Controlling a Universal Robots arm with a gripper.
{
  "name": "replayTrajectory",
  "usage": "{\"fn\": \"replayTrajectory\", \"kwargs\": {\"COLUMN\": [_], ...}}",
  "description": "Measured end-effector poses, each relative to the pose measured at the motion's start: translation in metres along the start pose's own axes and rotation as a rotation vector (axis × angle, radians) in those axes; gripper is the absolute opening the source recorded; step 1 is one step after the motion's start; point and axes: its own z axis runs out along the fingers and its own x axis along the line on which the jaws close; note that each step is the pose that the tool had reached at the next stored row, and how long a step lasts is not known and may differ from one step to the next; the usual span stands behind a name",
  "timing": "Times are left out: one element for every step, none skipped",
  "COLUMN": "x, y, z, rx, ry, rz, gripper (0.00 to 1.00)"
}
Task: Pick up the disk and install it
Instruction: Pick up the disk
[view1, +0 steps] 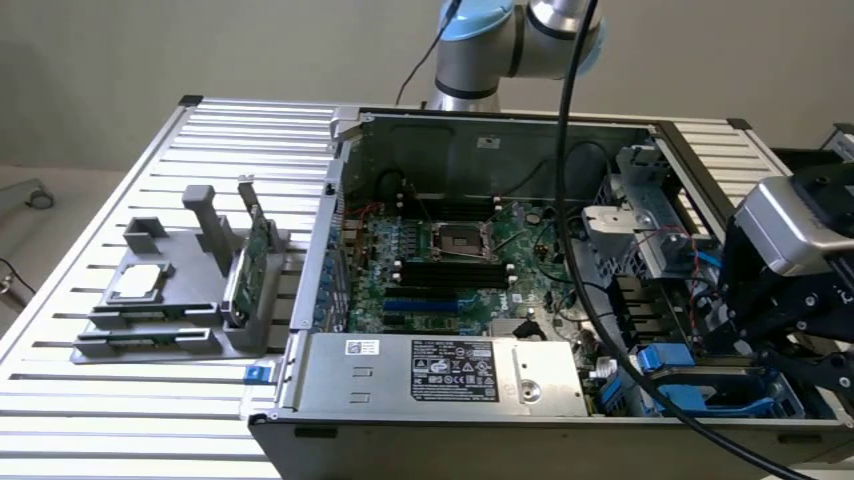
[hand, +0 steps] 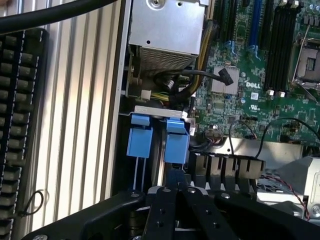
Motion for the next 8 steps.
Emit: {"fn": "replayTrajectory", "kwargs": {"x": [0.000,0.000,0.001,0.001,0.001,0.001,0.001,0.002], "y": [-0.0003,-0.0004,-0.0005,-0.0006,-0.0006,-0.0007,-0.0008,-0.0009], "z": [0.0018,0.0036,0.0054,0.0072,0.0090,0.0109,0.0127,0.0144], "rx": [0.0000,0.0000,0.0000,0.0000,0.0000,0.0000,0.0000,-0.0001], "ry": [0.0000,0.0001,0.0000,0.0000,0.0000,0.0000,0.0000,-0.0001], "rz": [0.000,0.000,0.000,0.000,-0.001,-0.001,-0.001,-0.001], "gripper": [0.11,0.11,0.11,0.11,0.11,0.11,0.11,0.11]}}
